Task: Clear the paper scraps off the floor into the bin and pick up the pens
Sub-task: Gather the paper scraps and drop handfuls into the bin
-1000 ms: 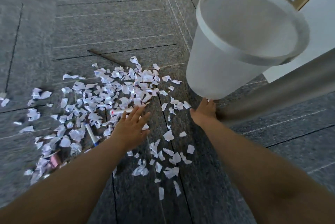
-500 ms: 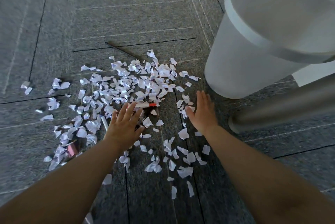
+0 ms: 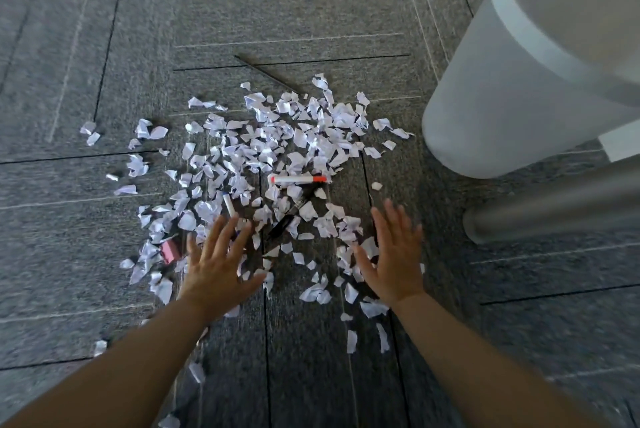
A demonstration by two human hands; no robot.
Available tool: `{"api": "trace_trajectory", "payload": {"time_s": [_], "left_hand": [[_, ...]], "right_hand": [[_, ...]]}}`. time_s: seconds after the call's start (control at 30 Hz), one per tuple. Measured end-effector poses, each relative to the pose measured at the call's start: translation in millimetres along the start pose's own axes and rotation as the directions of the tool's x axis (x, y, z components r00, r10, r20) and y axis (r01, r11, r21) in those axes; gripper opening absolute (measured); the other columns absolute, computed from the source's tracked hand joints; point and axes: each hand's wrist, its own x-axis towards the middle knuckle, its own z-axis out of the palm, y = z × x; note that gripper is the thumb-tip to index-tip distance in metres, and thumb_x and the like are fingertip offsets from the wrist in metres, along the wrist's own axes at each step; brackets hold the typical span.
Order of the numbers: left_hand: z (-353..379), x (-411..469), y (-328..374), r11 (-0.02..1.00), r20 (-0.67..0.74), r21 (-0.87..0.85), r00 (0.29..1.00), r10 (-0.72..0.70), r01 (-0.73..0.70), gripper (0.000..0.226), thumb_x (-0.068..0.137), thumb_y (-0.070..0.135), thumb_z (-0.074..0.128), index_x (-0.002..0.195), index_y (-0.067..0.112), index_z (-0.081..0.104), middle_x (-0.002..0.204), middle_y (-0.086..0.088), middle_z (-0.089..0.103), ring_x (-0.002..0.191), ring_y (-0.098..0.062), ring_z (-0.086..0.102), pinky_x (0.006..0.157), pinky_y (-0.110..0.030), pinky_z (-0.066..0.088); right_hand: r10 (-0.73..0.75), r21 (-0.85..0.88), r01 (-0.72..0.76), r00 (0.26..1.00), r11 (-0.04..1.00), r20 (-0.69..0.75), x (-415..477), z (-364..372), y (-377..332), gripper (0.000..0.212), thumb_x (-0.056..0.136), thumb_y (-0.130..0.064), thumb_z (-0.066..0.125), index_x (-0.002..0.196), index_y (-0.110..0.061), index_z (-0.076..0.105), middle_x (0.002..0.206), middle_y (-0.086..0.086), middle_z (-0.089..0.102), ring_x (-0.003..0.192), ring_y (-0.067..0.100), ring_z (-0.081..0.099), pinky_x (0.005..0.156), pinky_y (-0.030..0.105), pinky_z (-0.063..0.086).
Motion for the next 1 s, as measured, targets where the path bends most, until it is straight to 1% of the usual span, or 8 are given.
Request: {"api": "trace_trajectory", "payload": {"time_s": [0.1,0.2,0.27,0.43,0.5,0.6,0.8,1.0], "left_hand": [[17,-29,-5,0.999,0.052,0.013,0.998,-0.030,0.030,0.095,0.069,0.085,0.008,0.143,0.024,0.008,0.152,-0.008,0.009,0.140,-0.017,-0.016,0.104,-0.065,0.003],[23,-35,4,0.996,0.053,-0.062,0.997,-0.053,0.056,0.104,0.060,0.088,-0.005,0.144,0.026,0.004,0.152,-0.004,-0.002,0.138,-0.018,-0.016,0.107,-0.058,-0.005],[22,-29,13,0.994,0.040,-0.105,0.999,-0.035,0.039,0.102,0.056,0.086,-0.013,0.142,0.031,-0.009,0.151,0.001,-0.014,0.135,-0.016,-0.023,0.108,-0.047,-0.012],[18,-26,24,0.983,0.018,-0.174,0.998,0.064,-0.060,0.094,0.064,0.082,-0.010,0.140,0.027,-0.012,0.154,0.000,-0.007,0.137,-0.013,-0.020,0.111,-0.038,-0.010],[19,-37,15,0.985,-0.012,-0.165,0.999,0.041,-0.043,0.091,0.068,0.080,-0.006,0.141,0.027,-0.009,0.152,0.004,-0.006,0.138,-0.013,-0.018,0.111,-0.041,-0.008],[29,-66,-10,0.997,-0.053,-0.071,0.998,0.033,-0.036,0.084,0.077,0.076,0.003,0.142,0.023,-0.003,0.152,-0.002,0.000,0.139,-0.013,-0.020,0.112,-0.049,-0.005],[54,-133,-42,0.993,-0.014,0.028,0.994,0.112,-0.112,0.080,0.083,0.071,0.011,0.144,0.020,0.010,0.155,0.003,-0.010,0.142,-0.018,-0.007,0.110,-0.047,-0.013],[65,-140,-40,0.998,-0.013,0.033,0.999,0.051,-0.050,0.068,0.088,0.063,0.005,0.144,0.026,0.006,0.153,0.007,-0.015,0.141,-0.014,-0.012,0.110,-0.060,0.003]], "right_hand": [[0.201,-0.147,-0.194,0.979,0.970,0.038,-30,-2,5,0.079,0.084,-0.067,0.012,0.141,-0.014,0.027,0.152,0.016,0.018,0.139,0.038,0.009,0.104,0.060,0.004],[0.285,-0.118,-0.271,0.950,0.955,0.125,-45,4,-5,0.085,0.080,-0.070,0.013,0.143,-0.013,0.022,0.153,0.017,0.009,0.139,0.039,-0.002,0.109,0.057,0.000],[0.229,-0.054,-0.224,0.964,0.973,0.138,-44,10,-16,0.085,0.080,-0.068,0.017,0.143,-0.012,0.019,0.154,0.017,0.006,0.140,0.036,-0.006,0.112,0.051,0.000],[-0.086,0.225,0.037,0.973,0.974,0.212,-28,13,-47,0.088,0.081,-0.072,0.007,0.145,-0.013,0.004,0.151,0.000,-0.008,0.139,0.011,-0.013,0.114,0.026,-0.005],[-0.140,0.274,0.094,0.978,0.957,0.152,-30,12,-48,0.078,0.087,-0.064,0.015,0.145,-0.012,0.011,0.153,0.003,0.000,0.140,0.011,-0.006,0.116,0.030,0.004],[-0.061,0.195,0.045,0.995,0.980,0.079,-48,11,-33,0.072,0.089,-0.063,0.022,0.144,-0.017,0.012,0.154,0.005,0.008,0.142,0.018,0.001,0.114,0.049,0.014],[-0.198,-0.084,0.228,0.941,0.970,0.273,-89,13,-13,0.090,0.076,-0.078,0.024,0.145,-0.027,-0.004,0.154,0.000,-0.005,0.141,0.027,-0.006,0.113,0.053,0.002],[-0.207,-0.160,0.279,0.910,0.947,0.359,-72,24,-43,0.078,0.084,-0.070,0.012,0.144,-0.020,0.017,0.154,0.012,0.007,0.140,0.030,0.000,0.109,0.054,0.007]]}}
